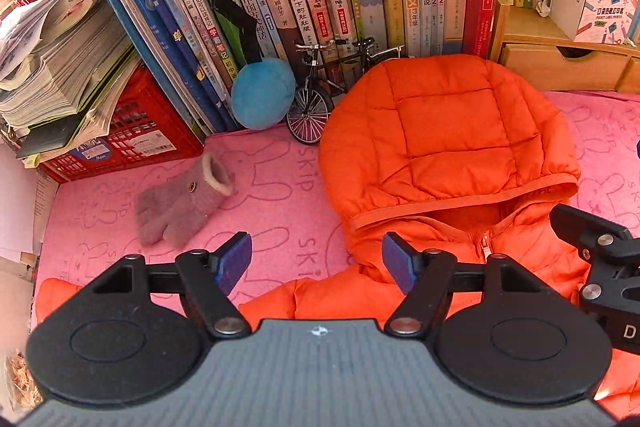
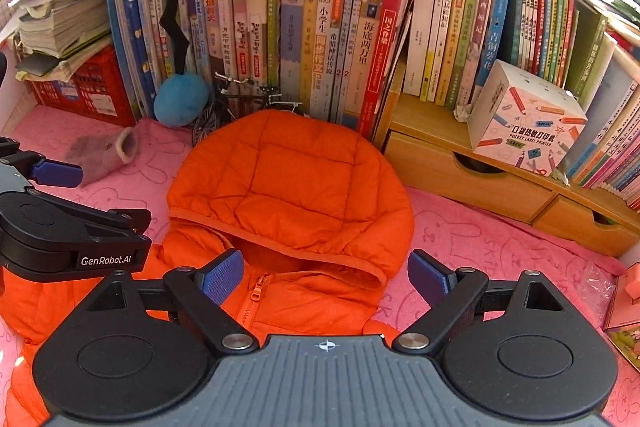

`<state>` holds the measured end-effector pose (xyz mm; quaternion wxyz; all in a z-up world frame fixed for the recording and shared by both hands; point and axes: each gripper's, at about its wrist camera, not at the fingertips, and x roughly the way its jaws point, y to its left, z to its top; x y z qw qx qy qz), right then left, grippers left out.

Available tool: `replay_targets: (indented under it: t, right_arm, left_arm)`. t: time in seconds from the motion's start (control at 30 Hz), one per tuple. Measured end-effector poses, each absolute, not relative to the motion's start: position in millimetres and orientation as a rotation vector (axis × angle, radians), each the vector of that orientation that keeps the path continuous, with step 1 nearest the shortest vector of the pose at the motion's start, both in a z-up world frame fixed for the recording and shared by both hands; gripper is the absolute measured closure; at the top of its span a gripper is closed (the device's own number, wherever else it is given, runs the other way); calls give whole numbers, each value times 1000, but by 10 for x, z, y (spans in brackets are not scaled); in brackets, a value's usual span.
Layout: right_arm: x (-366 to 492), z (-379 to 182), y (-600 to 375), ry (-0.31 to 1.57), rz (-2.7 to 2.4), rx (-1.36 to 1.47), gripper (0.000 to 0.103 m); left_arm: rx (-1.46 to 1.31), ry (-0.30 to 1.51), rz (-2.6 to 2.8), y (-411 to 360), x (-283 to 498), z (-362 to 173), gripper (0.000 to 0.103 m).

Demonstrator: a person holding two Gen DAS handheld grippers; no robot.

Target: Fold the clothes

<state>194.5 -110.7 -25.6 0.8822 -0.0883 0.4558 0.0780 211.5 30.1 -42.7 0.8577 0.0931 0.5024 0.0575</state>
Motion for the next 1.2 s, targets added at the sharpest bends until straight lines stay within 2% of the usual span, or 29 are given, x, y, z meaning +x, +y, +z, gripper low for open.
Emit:
replay_targets:
  t: [0.33,0.57,0.67,0.93,1.07,1.2]
  right_arm:
    - [2182,-620,-1099,940,196,-210,13]
    - [2272,-903,-1061,722,145,-257,8]
    - [2335,-1120,-999,686,113,-297,7]
    - [2444,-1624,-911,730,75,-350,5]
    - [2422,-1760,-934,744,66,-361,2]
    - [2369,-1800,-1049,742,33,-311,1]
  left_arm:
    - [161,1137,176,363,2417,-834,30]
    - [184,1151,190,348,2633,-1136,30]
    - [191,1157,200,357,2689,-1240,29]
    - [182,1134,210,425,2769,-1329,15]
    - [160,1135,213,502,2800,-1352,5]
    - [151,1128,208,547,2805,-1372,0]
